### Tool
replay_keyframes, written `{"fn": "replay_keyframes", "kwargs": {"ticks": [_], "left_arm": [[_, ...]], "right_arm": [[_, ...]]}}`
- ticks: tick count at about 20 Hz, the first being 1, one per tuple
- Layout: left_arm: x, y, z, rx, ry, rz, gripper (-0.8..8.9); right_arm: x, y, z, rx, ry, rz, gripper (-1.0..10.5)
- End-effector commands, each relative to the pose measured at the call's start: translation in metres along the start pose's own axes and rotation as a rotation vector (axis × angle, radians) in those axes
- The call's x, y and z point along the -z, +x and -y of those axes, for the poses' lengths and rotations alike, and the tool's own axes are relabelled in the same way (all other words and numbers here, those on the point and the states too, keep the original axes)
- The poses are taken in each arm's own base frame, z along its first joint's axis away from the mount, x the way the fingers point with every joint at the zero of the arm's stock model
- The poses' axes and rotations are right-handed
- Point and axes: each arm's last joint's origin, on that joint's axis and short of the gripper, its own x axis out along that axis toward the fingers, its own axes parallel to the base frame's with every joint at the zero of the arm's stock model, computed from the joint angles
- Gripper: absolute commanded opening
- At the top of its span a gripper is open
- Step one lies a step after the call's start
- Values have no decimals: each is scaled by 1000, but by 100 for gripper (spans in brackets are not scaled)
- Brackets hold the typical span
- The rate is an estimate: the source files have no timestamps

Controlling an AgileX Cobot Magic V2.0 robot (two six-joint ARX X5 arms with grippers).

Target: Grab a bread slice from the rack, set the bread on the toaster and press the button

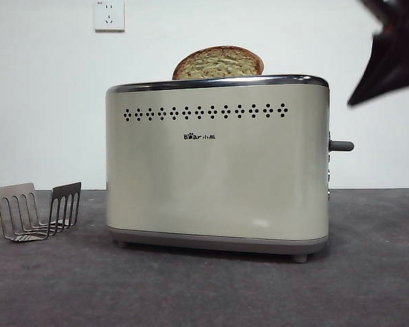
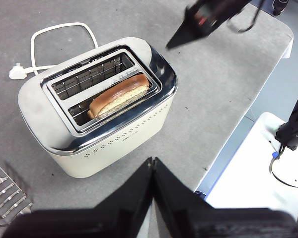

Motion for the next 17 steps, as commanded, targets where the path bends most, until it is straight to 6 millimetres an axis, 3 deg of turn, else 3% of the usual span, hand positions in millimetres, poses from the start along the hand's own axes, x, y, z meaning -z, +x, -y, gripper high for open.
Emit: {"fn": "replay_keyframes", "kwargs": {"ticks": [1, 4, 9, 13, 17], "left_arm": [[1, -1, 0, -1, 0, 4, -4], [1, -1, 0, 0, -2, 4, -4], [0, -1, 0, 3, -31, 3, -4], [0, 1, 0, -1, -31, 0, -4], [-2, 6, 0, -1, -33, -13, -4]], "right_arm": [[-3, -27, -23, -10, -51, 65, -6], [-4, -66, -53, 19, -113, 148, -3], [6, -130, -95, 284, -185, 303, -2], [13, -156, -114, 306, -207, 347, -1], [11, -163, -121, 304, -217, 368, -1]]}}
